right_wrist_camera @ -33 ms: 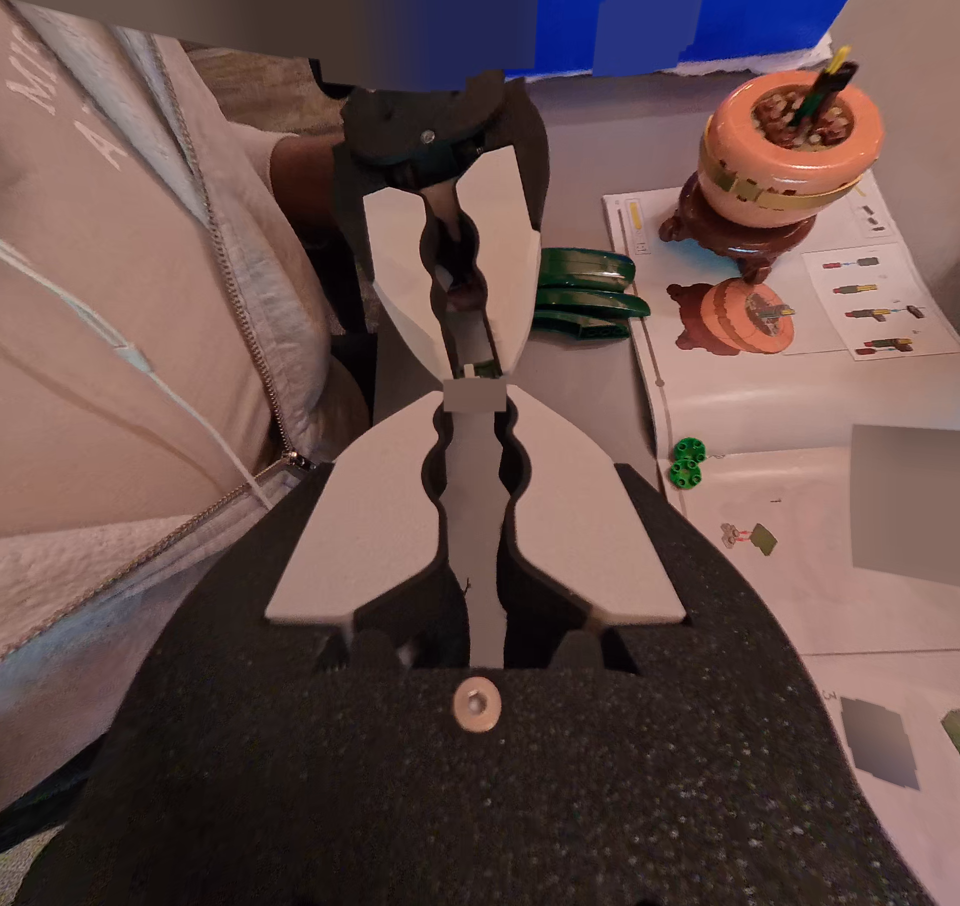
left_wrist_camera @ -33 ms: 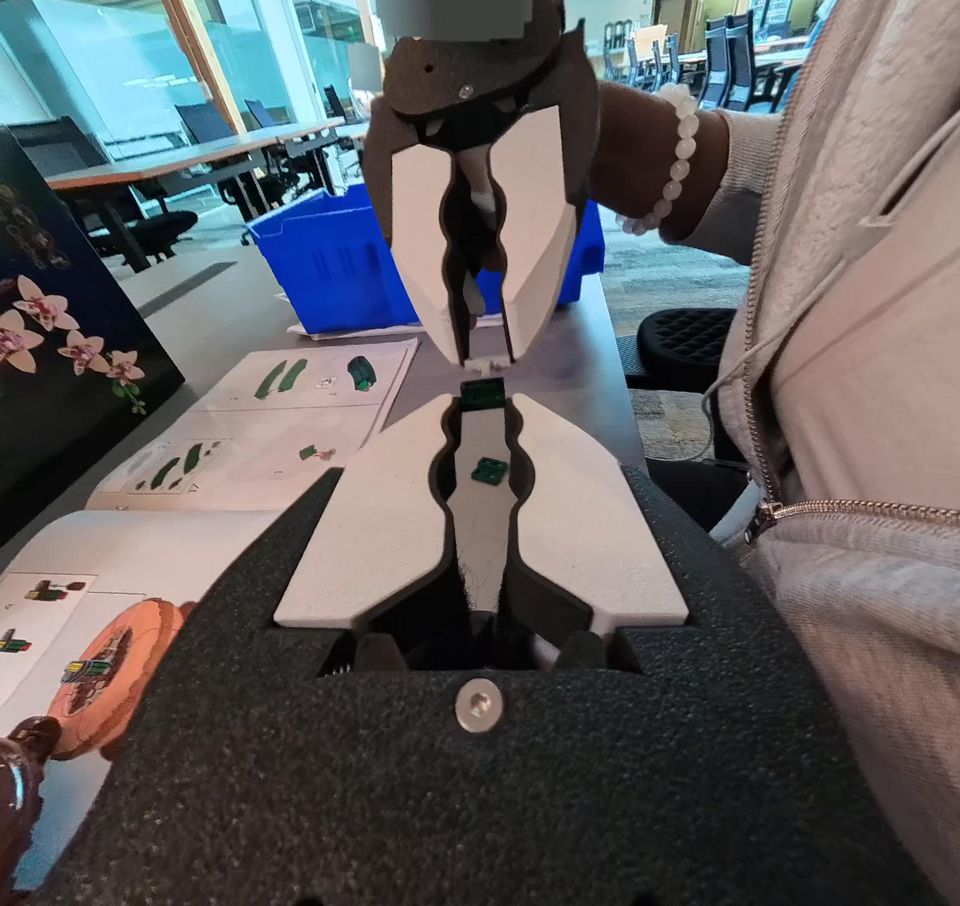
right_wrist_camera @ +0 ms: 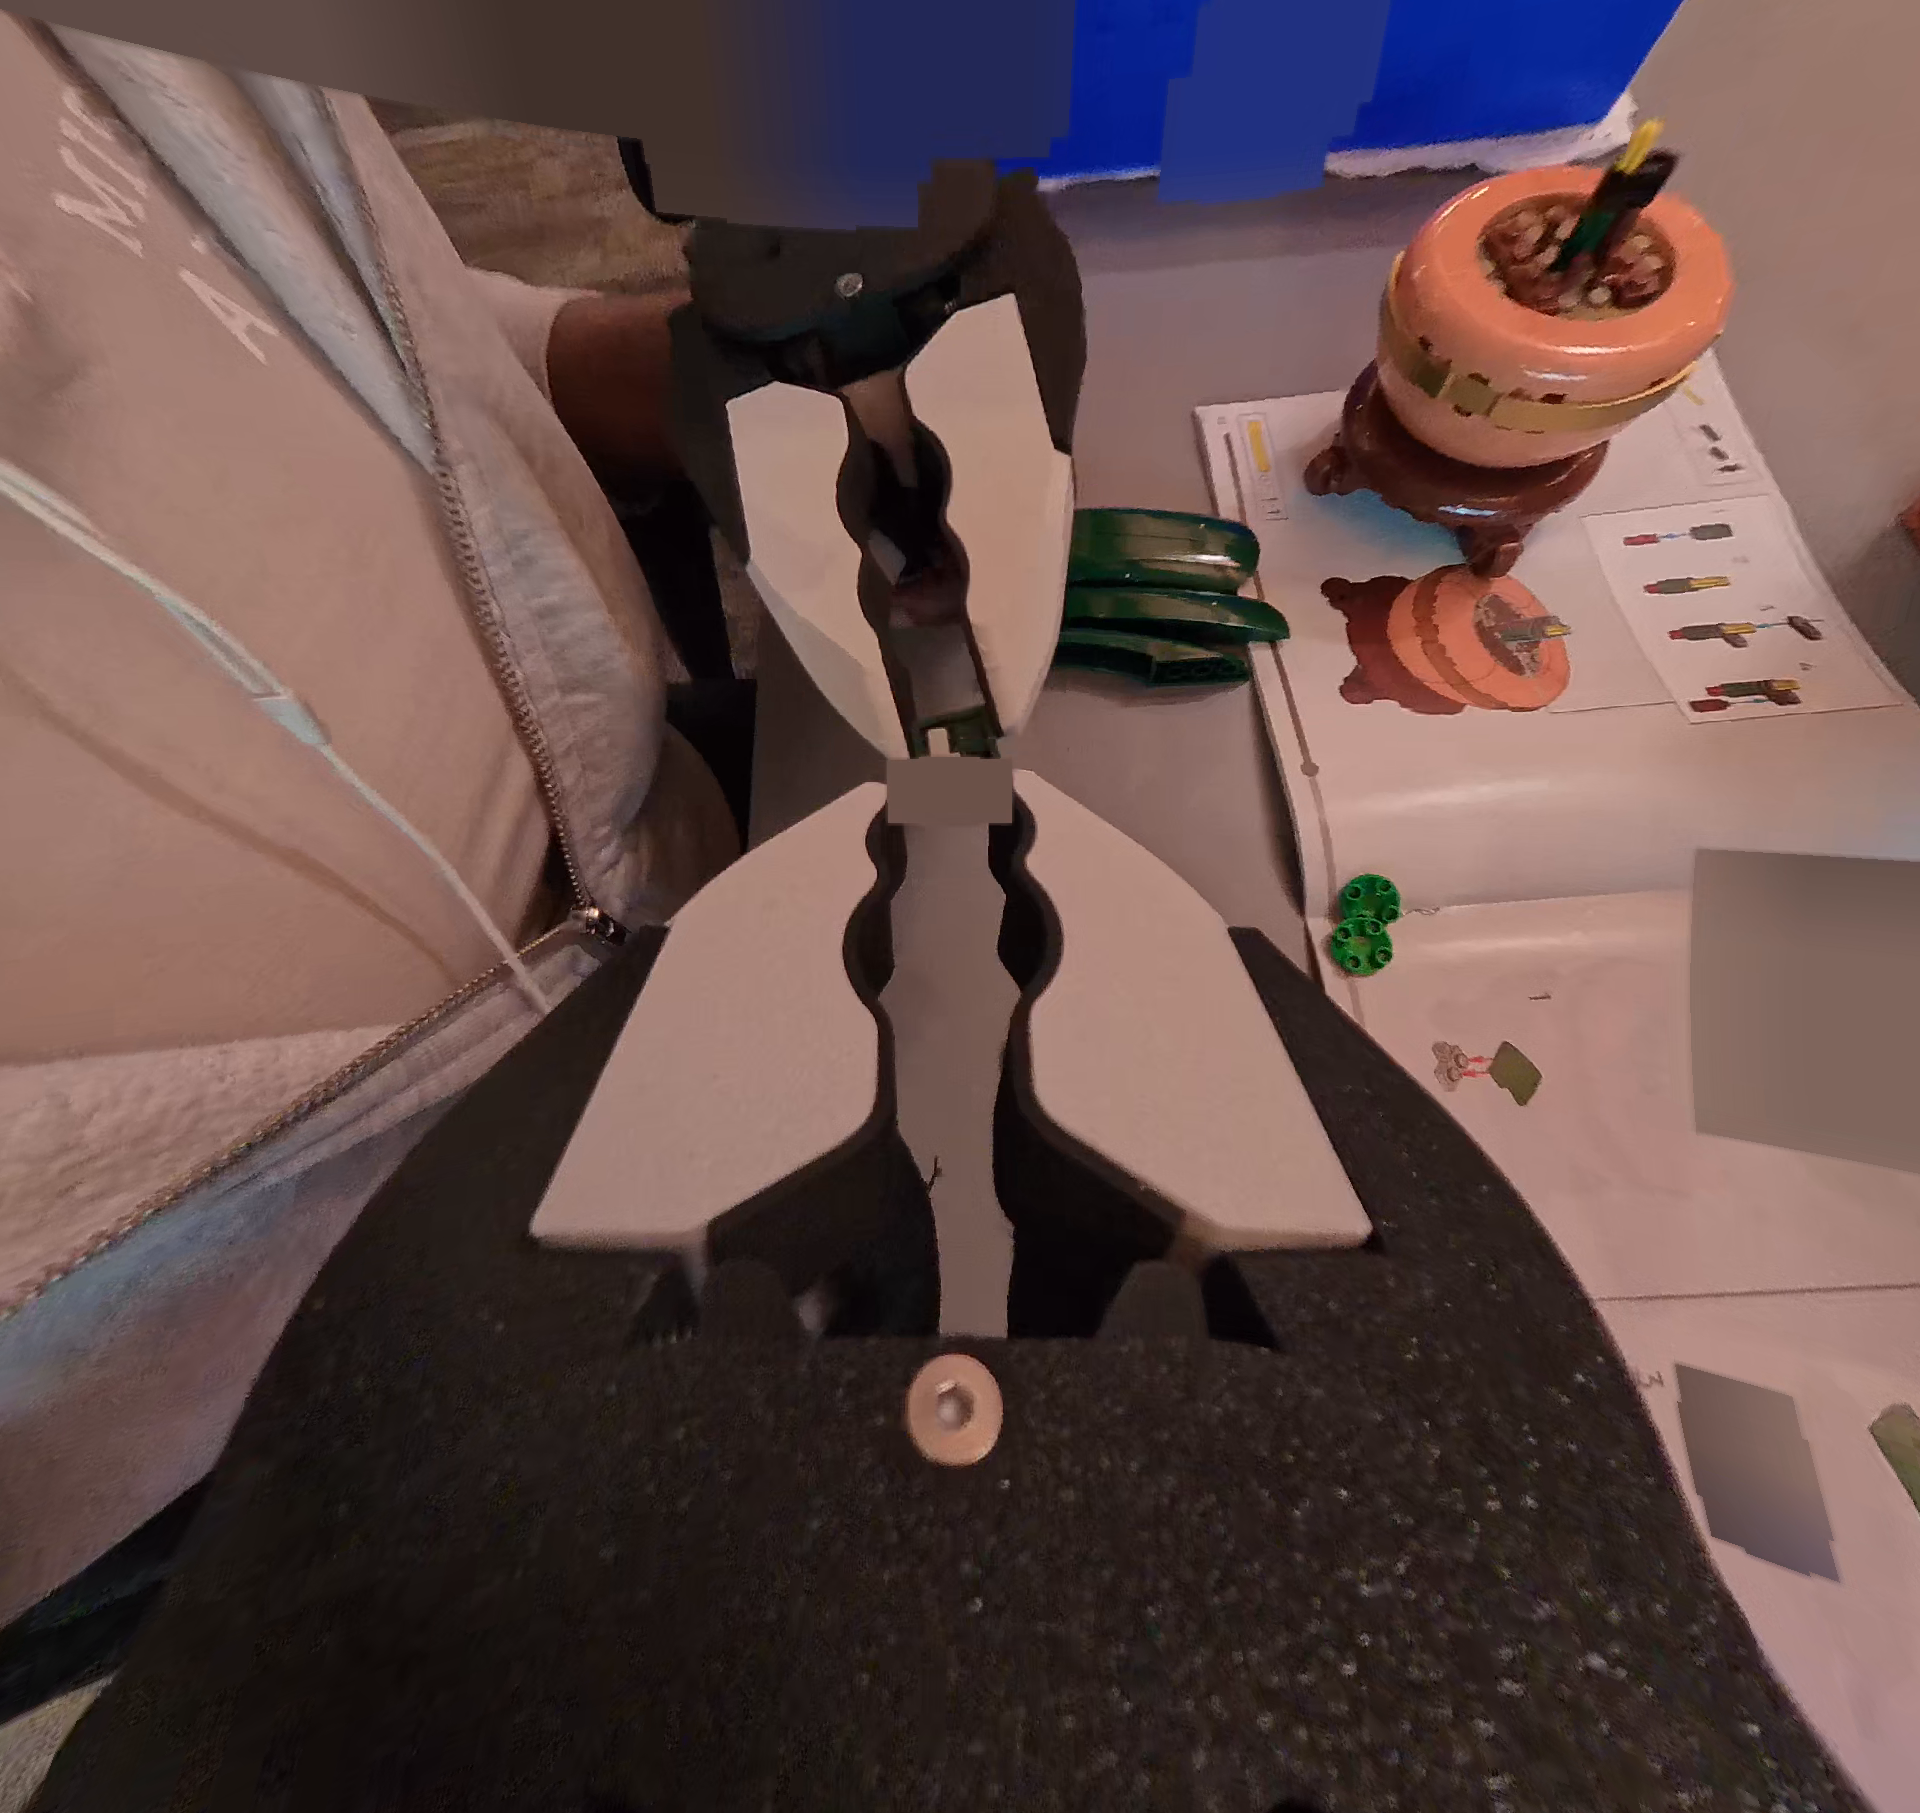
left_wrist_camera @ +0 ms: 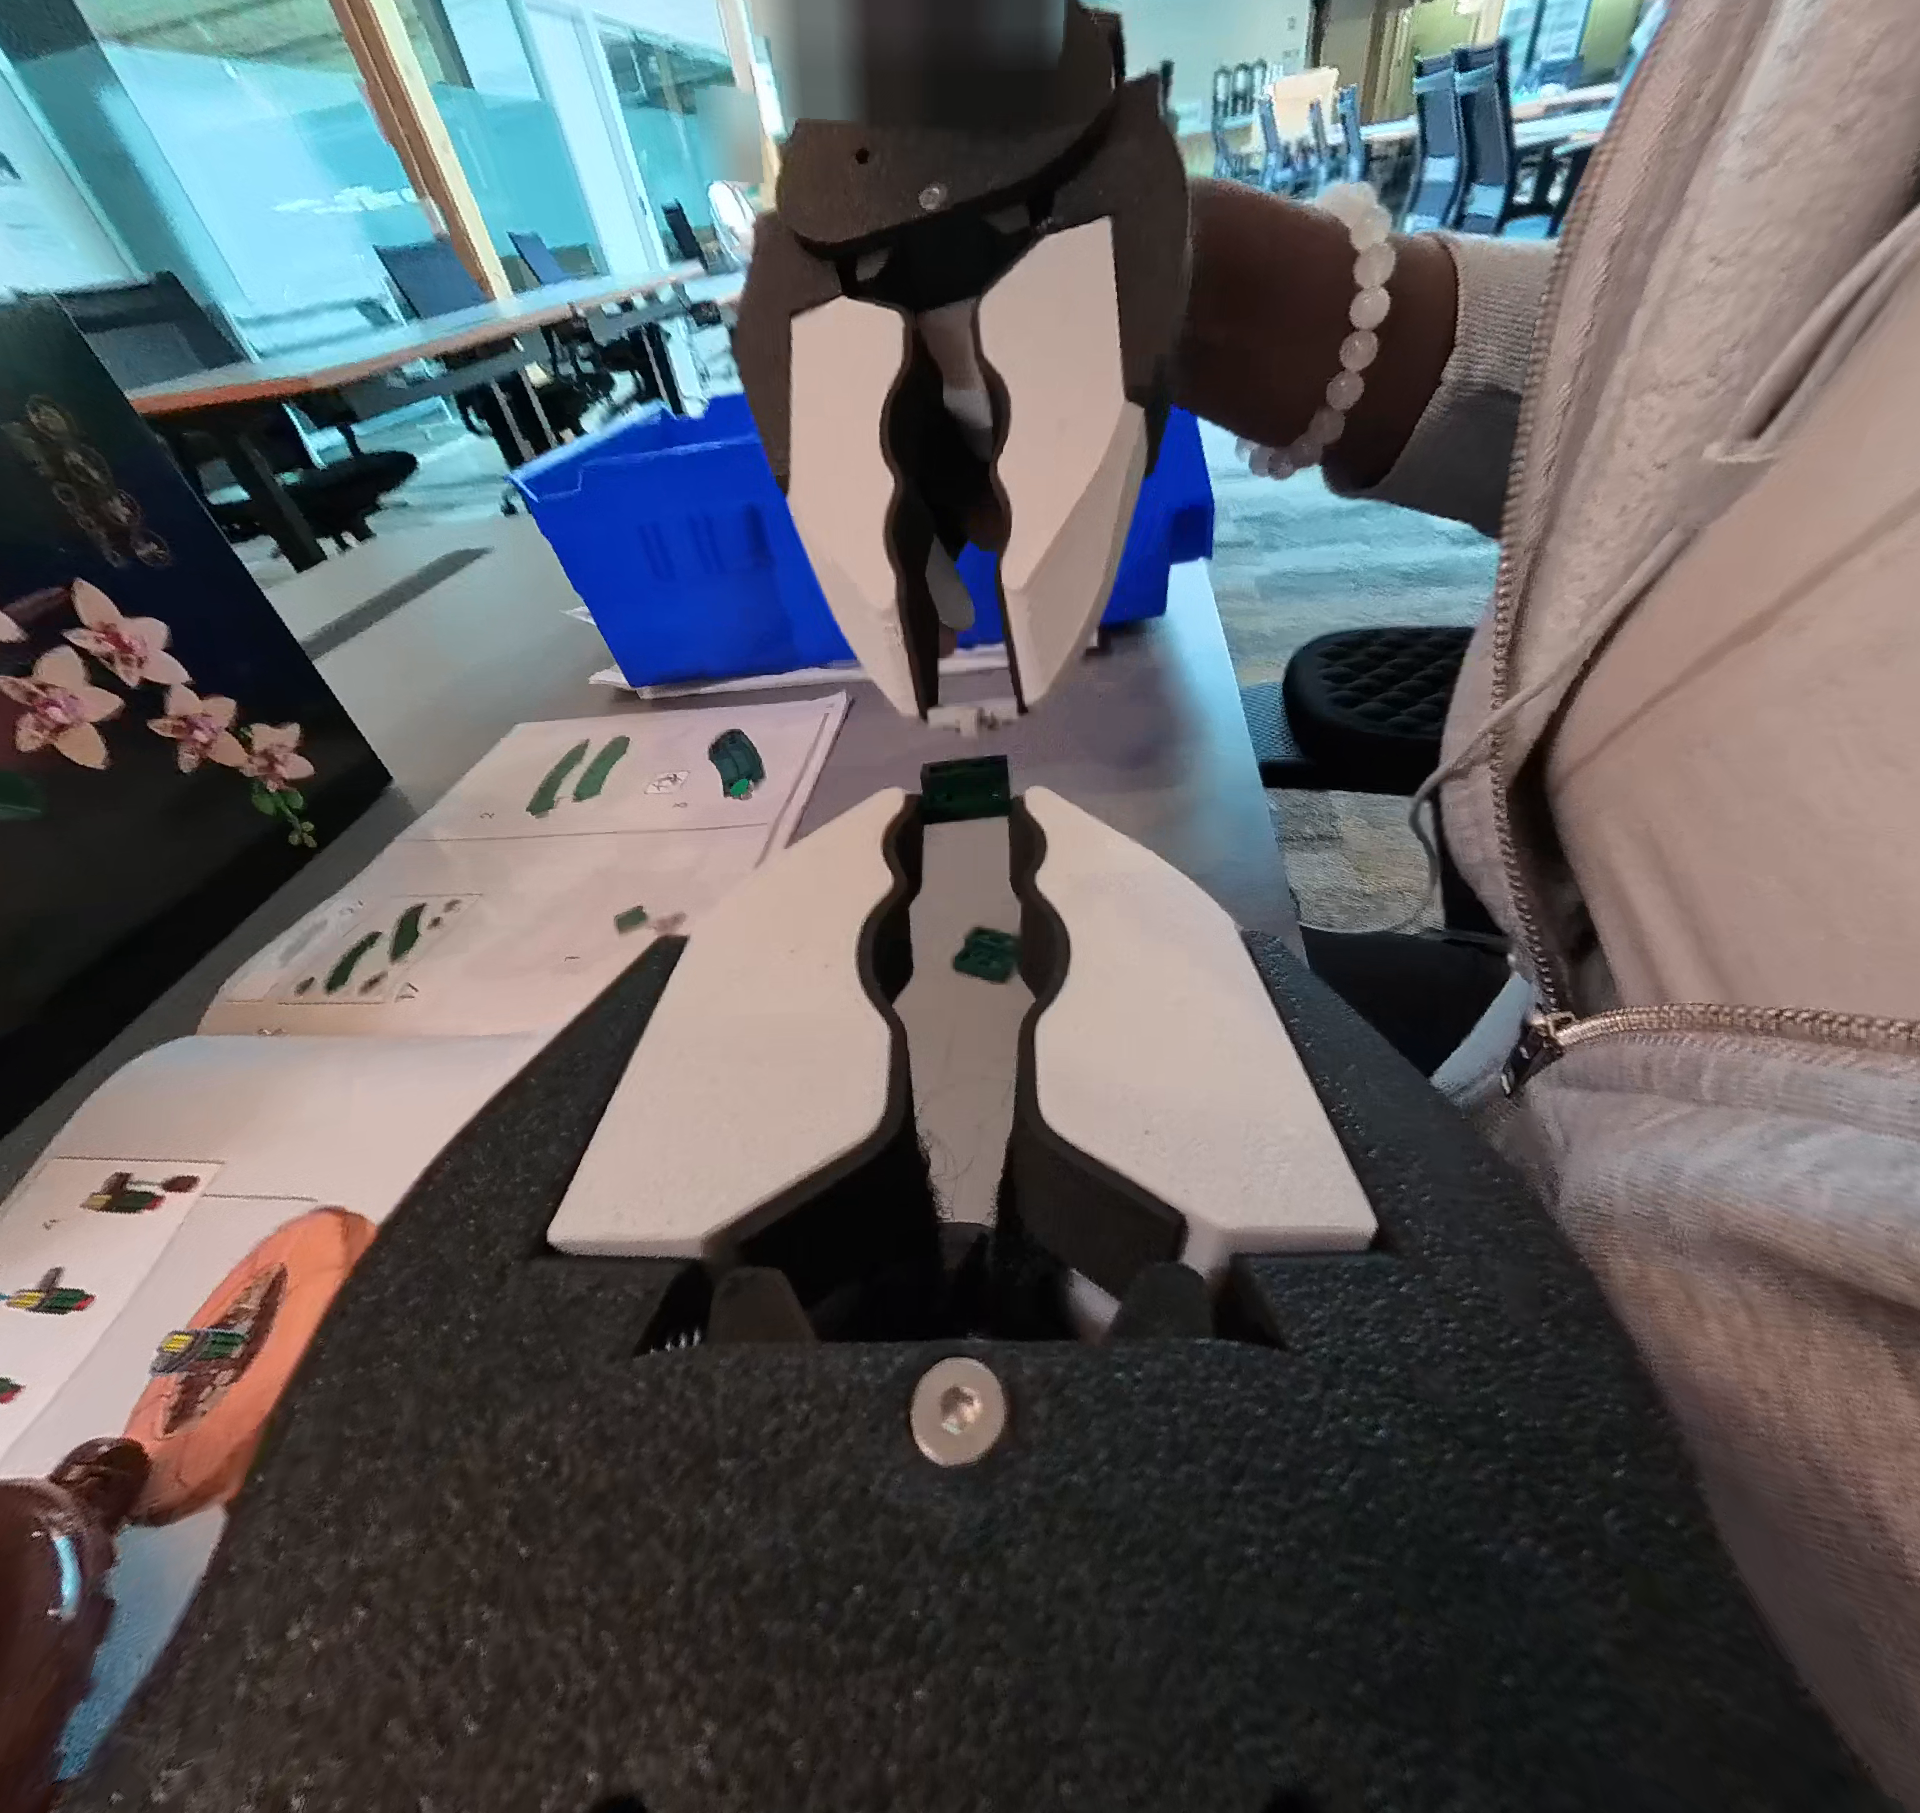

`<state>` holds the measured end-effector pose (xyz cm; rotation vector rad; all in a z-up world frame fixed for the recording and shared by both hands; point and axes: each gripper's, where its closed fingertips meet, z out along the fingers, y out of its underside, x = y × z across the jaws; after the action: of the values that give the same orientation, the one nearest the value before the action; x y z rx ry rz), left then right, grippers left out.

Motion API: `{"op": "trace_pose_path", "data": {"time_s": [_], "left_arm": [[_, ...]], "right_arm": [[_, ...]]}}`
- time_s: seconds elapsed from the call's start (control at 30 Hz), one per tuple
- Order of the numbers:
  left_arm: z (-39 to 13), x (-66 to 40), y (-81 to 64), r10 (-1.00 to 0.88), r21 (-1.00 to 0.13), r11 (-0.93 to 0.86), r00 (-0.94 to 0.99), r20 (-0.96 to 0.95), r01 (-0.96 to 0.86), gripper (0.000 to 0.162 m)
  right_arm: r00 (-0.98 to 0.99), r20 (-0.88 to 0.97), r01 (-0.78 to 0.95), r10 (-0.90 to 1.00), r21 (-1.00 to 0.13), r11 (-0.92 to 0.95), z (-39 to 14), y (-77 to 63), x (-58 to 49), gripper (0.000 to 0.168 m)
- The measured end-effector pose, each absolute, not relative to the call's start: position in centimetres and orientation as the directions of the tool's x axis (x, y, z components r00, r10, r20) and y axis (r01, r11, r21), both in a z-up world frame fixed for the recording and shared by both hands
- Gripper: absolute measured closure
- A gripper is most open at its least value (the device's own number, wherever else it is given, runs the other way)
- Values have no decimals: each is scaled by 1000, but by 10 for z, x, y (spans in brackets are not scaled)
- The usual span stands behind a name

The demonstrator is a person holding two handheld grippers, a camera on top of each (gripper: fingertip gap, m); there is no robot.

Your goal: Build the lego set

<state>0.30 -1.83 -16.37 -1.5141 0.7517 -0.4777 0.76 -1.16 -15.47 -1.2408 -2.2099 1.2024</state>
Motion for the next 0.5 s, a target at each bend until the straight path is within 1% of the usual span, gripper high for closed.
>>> {"op": "trace_pose_path", "data": {"time_s": [0.07,0.13,0.2,0.27,0.3,0.33,0.37,0.43,0.5], "left_arm": [[-154,1,-19,-673,-980,108,713,-197,-168,147],[-140,-4,-20,-600,-955,222,745,-292,-196,147],[-124,-9,-24,-480,-899,353,774,-413,-260,147],[-111,-17,-26,-313,-812,452,786,-533,-371,148],[-108,-18,-28,-256,-771,482,775,-578,-416,147],[-103,-18,-32,-240,-757,512,779,-579,-405,147],[-97,-19,-35,-278,-782,537,808,-519,-318,147],[-86,-32,-40,-441,-855,518,853,-279,-12,147],[-77,-61,-39,-532,-849,458,847,-24,264,147]], "right_arm": [[-548,-109,511,829,-828,229,-146,-7,9,153],[-528,-105,481,842,-855,195,-137,-3,11,153],[-517,-104,441,849,-883,161,-130,-1,12,153],[-512,-113,405,851,-906,123,-125,-2,12,153],[-510,-116,393,852,-913,111,-124,-3,11,153],[-506,-115,383,855,-918,103,-123,-4,10,153],[-503,-116,375,857,-922,95,-123,-4,9,153],[-506,-125,360,853,-930,77,-122,-7,6,153],[-510,-130,343,851,-937,63,-121,-8,4,153]]}}
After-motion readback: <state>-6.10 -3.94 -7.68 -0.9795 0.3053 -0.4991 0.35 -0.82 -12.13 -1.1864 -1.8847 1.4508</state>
